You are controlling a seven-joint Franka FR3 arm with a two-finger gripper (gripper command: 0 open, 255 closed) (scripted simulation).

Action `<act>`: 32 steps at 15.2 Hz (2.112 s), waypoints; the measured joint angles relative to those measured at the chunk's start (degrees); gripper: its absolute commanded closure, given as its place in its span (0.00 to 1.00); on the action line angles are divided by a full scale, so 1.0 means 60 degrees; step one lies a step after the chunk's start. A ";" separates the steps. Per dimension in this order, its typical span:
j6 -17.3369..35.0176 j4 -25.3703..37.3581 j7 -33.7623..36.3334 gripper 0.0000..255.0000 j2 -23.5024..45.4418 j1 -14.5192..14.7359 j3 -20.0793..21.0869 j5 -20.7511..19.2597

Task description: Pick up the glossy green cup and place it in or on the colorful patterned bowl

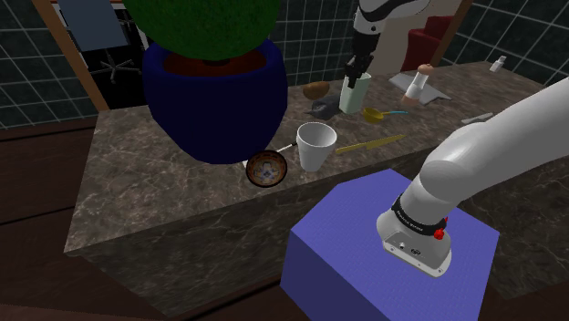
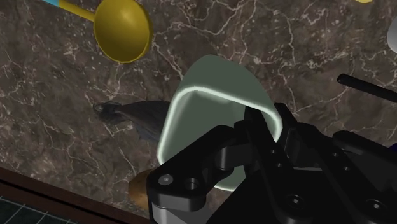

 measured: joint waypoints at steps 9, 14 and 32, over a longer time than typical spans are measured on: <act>-0.1049 0.0784 0.0076 1.00 -0.0257 0.0054 0.0180 0.0072; -0.1351 0.0592 0.1109 1.00 -0.0671 0.0447 0.1017 0.0413; -0.2211 0.1786 0.5233 1.00 -0.0257 0.2071 0.4252 0.2020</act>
